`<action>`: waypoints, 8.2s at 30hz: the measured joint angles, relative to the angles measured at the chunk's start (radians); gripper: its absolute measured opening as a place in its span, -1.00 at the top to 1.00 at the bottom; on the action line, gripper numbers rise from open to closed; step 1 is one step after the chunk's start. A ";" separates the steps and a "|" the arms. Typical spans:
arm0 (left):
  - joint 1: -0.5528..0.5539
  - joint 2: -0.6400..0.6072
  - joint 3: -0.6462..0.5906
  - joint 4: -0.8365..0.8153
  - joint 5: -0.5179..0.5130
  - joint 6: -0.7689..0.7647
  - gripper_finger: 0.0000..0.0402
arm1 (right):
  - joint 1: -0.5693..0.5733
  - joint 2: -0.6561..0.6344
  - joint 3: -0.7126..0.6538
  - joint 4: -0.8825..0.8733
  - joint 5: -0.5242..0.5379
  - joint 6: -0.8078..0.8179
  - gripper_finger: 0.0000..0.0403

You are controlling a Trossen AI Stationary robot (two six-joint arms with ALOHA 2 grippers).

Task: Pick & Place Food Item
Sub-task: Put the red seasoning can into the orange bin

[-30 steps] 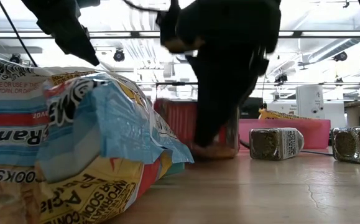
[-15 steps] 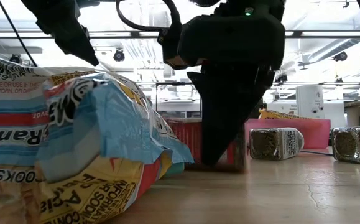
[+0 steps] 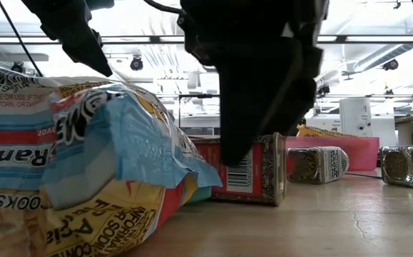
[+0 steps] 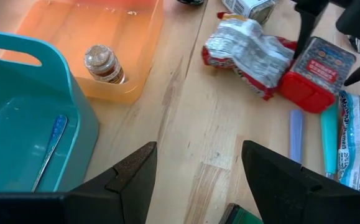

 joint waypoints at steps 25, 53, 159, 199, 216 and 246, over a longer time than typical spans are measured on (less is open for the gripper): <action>-0.003 0.000 0.000 0.000 0.025 0.001 -0.18 | -0.051 0.000 0.000 0.033 0.010 -0.075 -0.77; -0.004 0.000 0.000 -0.003 0.044 -0.004 -0.18 | 0.001 0.000 0.065 0.008 0.009 -0.067 -0.78; -0.028 0.021 0.002 0.575 0.197 -0.135 -0.18 | 0.025 0.072 0.467 -0.383 0.886 -0.306 -0.36; -0.011 0.105 0.004 0.610 0.137 -0.239 -0.97 | 0.019 0.072 0.467 -0.372 0.837 -0.313 -0.36; 0.019 0.145 0.006 0.655 0.167 -0.208 -0.10 | 0.018 0.073 0.466 -0.282 0.898 -0.440 -0.36; 0.079 0.146 0.261 0.073 0.093 0.055 0.00 | 0.038 0.024 0.468 -0.586 0.932 -0.209 -0.82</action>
